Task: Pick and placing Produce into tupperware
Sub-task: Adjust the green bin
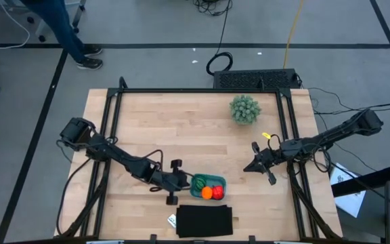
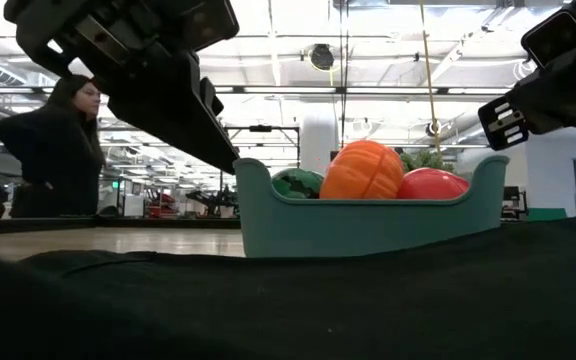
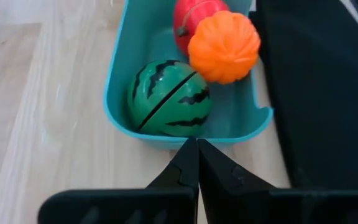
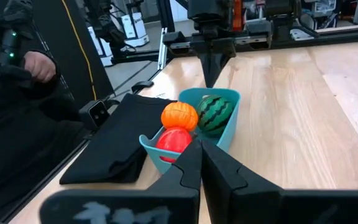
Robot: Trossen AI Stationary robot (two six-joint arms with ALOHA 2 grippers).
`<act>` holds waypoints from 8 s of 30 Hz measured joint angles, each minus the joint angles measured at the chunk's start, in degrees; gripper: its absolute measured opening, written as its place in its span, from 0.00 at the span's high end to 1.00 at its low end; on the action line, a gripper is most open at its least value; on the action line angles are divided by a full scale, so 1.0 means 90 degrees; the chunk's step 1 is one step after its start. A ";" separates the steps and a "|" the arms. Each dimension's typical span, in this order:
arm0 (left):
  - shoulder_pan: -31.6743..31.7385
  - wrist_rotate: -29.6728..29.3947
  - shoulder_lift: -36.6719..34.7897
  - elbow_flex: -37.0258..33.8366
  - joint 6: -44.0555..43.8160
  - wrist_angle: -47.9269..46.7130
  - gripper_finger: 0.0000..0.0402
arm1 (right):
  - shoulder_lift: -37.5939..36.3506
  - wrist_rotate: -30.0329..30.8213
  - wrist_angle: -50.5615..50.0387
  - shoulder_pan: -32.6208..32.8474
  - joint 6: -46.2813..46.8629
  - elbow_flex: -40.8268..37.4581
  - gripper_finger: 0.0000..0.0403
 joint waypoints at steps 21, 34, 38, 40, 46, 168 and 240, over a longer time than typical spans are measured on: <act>-0.0162 -0.0007 0.0244 0.0110 0.0318 0.0436 1.00 | -0.0015 0.0645 0.0000 -0.0017 -0.0393 0.0038 1.00; -0.0270 -0.0498 0.0236 0.0561 0.0526 -0.0664 1.00 | 0.0275 0.1066 0.0051 0.0237 0.0467 0.0042 1.00; -0.0374 -0.1182 0.0238 0.0561 0.0543 -0.0791 1.00 | 0.0408 0.1154 -0.0008 0.0355 0.0471 0.0127 1.00; -0.0380 -0.1254 0.0236 0.0561 0.0578 -0.0850 1.00 | 0.0464 0.1155 0.0114 0.0381 0.0240 0.0297 1.00; -0.0309 -0.1560 0.0236 0.0559 0.0786 -0.1052 1.00 | 0.0923 0.1144 -0.0222 0.0367 -0.0465 0.1194 1.00; -0.0067 -0.0398 -0.0602 -0.2902 0.0823 0.4622 1.00 | 0.4903 0.1621 0.1511 0.1542 0.1720 0.1394 1.00; -0.0067 -0.0340 -0.0605 -0.2909 0.0758 0.4451 1.00 | 0.4714 0.2439 0.1166 0.0657 0.1047 0.1392 1.00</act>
